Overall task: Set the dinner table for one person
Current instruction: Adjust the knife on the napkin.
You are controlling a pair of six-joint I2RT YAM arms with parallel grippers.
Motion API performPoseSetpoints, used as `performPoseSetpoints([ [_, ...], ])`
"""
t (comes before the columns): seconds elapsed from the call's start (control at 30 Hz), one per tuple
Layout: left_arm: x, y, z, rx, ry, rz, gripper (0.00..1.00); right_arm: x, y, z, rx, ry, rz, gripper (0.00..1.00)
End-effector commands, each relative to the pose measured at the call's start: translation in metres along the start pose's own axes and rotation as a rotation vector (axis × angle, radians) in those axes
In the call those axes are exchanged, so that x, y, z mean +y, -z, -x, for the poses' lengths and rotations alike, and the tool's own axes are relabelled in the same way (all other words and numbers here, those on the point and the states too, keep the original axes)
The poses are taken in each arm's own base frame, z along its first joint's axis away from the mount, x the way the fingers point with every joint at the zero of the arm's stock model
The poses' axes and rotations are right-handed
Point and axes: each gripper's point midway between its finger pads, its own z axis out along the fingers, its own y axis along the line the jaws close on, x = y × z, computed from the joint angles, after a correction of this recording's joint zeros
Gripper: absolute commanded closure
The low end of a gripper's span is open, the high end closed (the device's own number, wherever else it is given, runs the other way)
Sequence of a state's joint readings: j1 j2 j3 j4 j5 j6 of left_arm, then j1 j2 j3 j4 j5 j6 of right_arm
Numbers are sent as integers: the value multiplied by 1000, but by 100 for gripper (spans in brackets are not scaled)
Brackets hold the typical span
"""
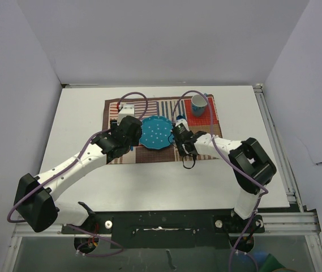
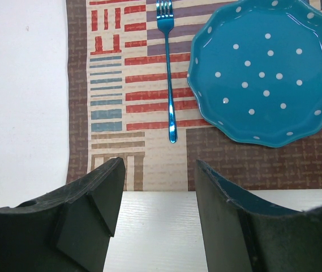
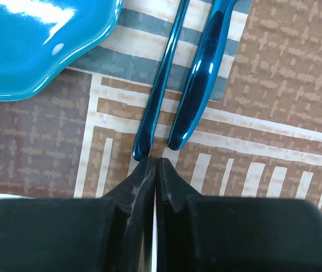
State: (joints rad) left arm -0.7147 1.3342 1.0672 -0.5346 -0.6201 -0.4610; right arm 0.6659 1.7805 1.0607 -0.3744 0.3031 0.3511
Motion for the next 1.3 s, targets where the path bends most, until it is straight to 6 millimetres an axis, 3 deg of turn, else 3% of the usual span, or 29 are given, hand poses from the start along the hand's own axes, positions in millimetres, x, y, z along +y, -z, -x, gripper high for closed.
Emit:
performPoseSetpoints([
  [0.0, -7, 6, 19, -49, 46, -25, 47, 2, 1, 25, -67, -28, 8, 100],
  [0.73, -7, 4, 16, -42, 48, -25, 47, 15, 21, 11, -64, -60, 66, 100],
  [1.27, -5, 5, 17, -44, 47, -17, 47, 20, -2, -3, 1, -24, 42, 100],
])
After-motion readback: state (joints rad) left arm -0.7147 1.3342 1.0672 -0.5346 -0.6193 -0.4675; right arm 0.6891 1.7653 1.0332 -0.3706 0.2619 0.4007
